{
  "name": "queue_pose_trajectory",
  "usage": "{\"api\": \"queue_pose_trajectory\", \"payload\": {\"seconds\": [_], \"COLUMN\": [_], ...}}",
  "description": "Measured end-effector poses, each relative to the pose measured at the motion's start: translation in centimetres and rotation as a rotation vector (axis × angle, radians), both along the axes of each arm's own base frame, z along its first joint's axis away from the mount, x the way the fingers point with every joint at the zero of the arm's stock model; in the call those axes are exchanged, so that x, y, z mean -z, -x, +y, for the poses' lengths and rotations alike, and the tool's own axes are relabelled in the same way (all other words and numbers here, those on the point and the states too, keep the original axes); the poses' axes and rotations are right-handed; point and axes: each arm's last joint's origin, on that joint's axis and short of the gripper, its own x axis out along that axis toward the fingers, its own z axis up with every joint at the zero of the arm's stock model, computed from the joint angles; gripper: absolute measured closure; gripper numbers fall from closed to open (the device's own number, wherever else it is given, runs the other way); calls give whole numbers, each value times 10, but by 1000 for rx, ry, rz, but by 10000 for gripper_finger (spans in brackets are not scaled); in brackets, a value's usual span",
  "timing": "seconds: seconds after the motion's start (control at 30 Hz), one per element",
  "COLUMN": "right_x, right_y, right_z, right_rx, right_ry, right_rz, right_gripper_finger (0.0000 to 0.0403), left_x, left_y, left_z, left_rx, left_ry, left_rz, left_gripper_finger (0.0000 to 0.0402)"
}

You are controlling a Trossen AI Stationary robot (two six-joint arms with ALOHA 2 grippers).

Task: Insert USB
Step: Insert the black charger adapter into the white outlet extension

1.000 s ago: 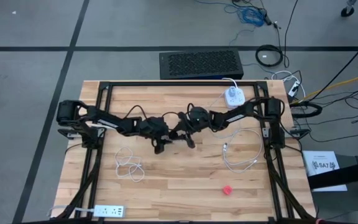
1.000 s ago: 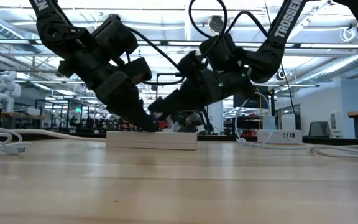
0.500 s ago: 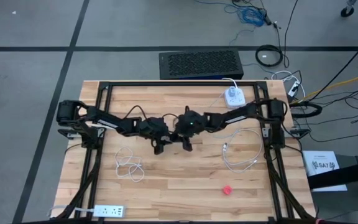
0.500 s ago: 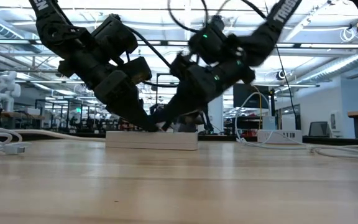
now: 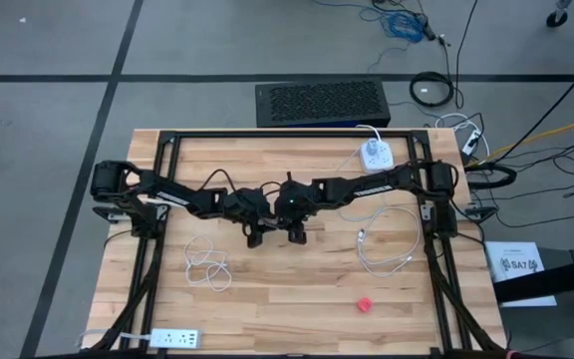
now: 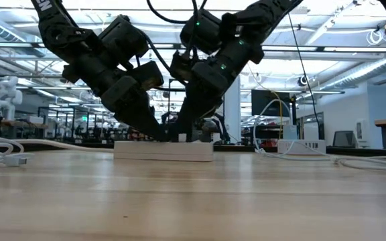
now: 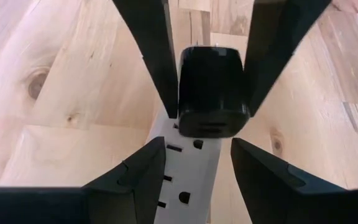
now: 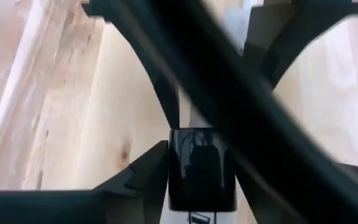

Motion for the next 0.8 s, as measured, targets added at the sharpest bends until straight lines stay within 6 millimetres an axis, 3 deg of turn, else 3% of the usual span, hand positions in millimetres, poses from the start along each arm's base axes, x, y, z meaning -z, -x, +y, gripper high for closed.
{"api": "queue_pose_trajectory", "payload": {"seconds": [0.37,0.5,0.8], "right_x": [-26,-37,-38], "right_y": [-5,-5,-3], "right_z": [4,19,60], "right_rx": [8,43,66], "right_ry": [54,243,465], "right_rz": [83,129,122], "right_gripper_finger": [235,234,234], "left_x": [0,0,0], "left_y": [0,0,0], "left_z": [0,0,1], "left_rx": [-2,-3,1], "left_ry": [-3,-8,-38], "left_rz": [0,0,-1], "left_gripper_finger": [210,210,210]}}
